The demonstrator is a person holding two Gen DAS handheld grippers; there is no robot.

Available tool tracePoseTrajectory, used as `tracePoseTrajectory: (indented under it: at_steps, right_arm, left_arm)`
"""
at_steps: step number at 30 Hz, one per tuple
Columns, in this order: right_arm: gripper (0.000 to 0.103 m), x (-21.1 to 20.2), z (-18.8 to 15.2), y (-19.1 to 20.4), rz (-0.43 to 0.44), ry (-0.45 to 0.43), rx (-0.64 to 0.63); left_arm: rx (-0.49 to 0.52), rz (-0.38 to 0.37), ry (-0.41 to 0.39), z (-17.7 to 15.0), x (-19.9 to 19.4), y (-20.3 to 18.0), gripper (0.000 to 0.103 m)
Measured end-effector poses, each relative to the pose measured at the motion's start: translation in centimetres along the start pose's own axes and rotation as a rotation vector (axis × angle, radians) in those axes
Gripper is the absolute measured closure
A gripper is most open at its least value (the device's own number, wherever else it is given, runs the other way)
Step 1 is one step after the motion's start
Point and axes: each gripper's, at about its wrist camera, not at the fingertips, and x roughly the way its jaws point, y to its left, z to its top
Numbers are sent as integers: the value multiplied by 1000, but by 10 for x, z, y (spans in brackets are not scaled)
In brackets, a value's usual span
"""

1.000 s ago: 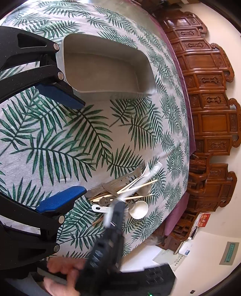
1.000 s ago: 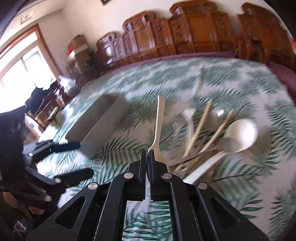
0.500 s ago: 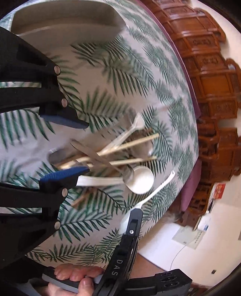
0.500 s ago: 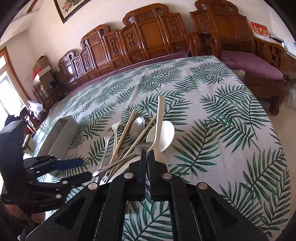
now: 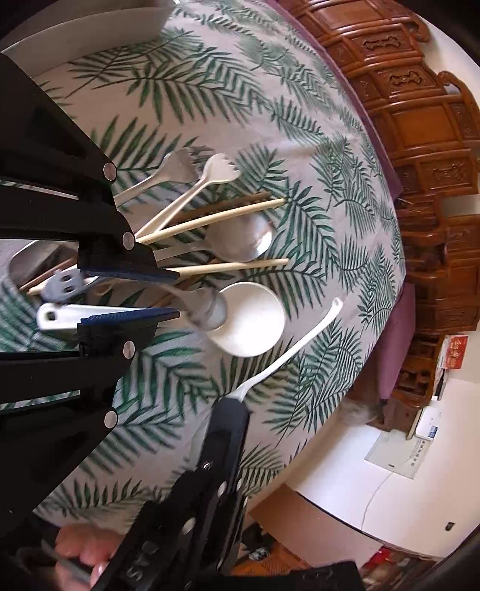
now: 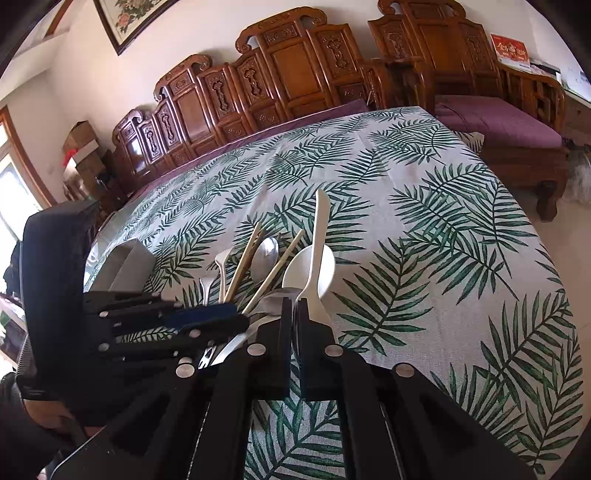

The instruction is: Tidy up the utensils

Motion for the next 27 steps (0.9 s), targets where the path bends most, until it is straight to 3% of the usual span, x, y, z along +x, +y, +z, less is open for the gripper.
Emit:
tracePoseTrajectory:
  at_steps: [13,18,22,27]
  right_arm:
    - [99,2,1,5,7,3,-3]
    - [99,2,1,6,4,7,-1]
    - [99,4,1,6,2,11,-4]
    - [99,5,0,11,0,15,-19]
  left_arm:
    - [57,12,66,1,8,4,89]
    - [118,75,70,0,13,-10,89]
    - [103,77,39,2,4,-7,103]
    - [81,77,14,3,-10,-2,103]
